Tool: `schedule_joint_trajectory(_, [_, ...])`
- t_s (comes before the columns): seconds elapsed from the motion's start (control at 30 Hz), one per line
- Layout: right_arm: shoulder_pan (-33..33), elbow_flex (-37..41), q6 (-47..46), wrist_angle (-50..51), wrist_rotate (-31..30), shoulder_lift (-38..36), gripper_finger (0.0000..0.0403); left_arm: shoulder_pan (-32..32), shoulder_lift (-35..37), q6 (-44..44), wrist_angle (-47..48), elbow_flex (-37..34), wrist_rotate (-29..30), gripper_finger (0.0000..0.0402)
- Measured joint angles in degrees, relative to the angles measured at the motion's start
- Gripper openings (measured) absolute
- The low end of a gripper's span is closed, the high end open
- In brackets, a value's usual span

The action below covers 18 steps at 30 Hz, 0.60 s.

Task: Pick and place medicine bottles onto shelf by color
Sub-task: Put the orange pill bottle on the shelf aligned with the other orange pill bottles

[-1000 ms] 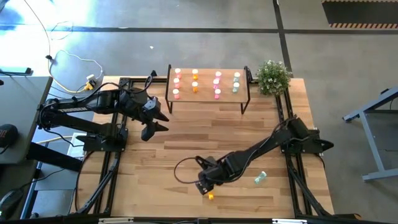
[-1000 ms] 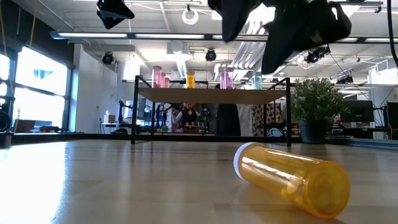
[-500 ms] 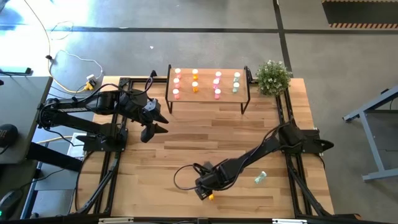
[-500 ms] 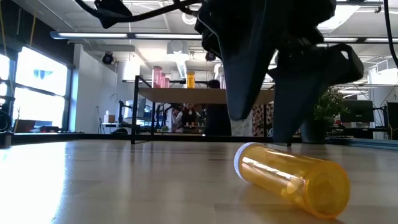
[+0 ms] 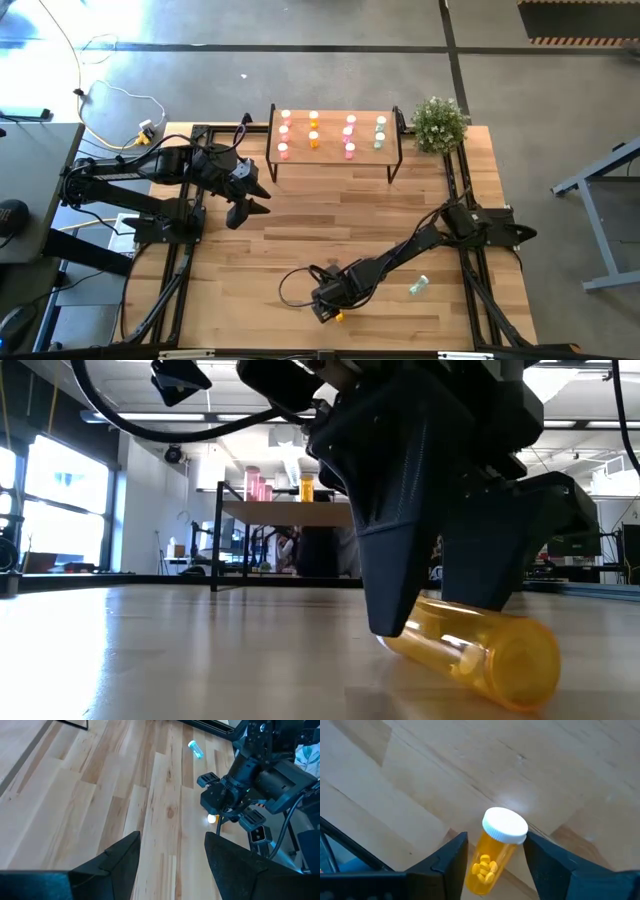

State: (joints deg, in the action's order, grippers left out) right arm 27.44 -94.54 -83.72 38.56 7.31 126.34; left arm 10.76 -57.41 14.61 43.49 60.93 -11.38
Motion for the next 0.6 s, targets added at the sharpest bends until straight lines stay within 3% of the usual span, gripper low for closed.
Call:
schedule_joint_trajectory(0.33, [-0.07, 0.39, -0.44, 0.86, -0.65, -0.02, 0.0098, 0.00, -0.02, -0.20, 0.01, 0.00, 0.00, 0.0211])
schedule_joint_trajectory(0.6, [-0.07, 0.44, 1.10, 0.44, -1.84, -0.07, 0.0087, 0.00, -0.02, -0.20, 0.04, 0.00, 0.00, 0.0211])
